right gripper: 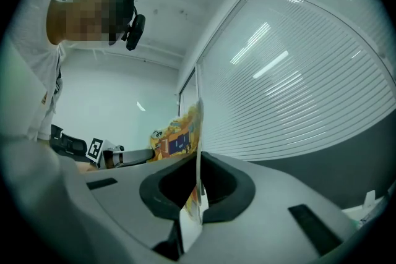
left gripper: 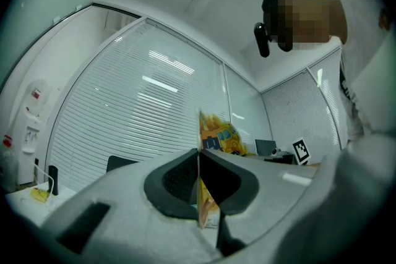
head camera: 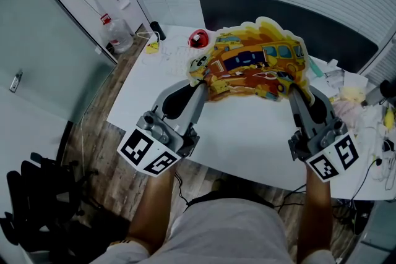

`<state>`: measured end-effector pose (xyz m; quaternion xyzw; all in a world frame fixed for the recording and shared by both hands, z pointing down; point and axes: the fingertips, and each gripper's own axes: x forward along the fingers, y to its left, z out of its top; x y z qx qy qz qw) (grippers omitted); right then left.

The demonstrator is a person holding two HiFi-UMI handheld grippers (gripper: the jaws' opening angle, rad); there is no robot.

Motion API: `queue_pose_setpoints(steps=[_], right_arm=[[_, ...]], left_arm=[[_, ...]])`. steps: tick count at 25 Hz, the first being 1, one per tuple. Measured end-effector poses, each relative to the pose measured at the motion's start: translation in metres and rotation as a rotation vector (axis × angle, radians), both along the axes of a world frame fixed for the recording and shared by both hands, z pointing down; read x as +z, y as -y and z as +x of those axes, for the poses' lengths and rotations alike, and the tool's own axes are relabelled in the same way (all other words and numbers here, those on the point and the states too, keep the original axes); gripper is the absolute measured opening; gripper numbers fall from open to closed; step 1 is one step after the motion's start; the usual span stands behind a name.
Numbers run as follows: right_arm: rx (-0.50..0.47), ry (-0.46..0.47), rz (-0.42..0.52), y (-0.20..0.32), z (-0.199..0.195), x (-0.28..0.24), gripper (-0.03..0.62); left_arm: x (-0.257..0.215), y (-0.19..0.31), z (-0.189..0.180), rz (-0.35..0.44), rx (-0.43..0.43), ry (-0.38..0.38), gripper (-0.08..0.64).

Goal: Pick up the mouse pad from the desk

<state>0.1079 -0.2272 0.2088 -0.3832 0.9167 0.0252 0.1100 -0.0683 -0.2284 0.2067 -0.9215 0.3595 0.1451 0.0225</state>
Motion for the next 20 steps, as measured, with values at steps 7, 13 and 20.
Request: queue_pose_setpoints(steps=[7, 13, 20], right_arm=[[-0.002, 0.0, -0.009, 0.0004, -0.0004, 0.0019, 0.018], [0.0, -0.007, -0.019, 0.0006, -0.0006, 0.0027, 0.018], [-0.002, -0.006, -0.025, 0.0005, -0.0009, 0.0036, 0.018]], left_arm=[[0.0012, -0.0007, -0.0003, -0.005, 0.003, 0.006, 0.021], [0.0021, -0.0012, 0.0004, -0.012, 0.01, 0.008, 0.021], [0.0019, -0.0013, 0.0, -0.012, 0.013, 0.013, 0.021]])
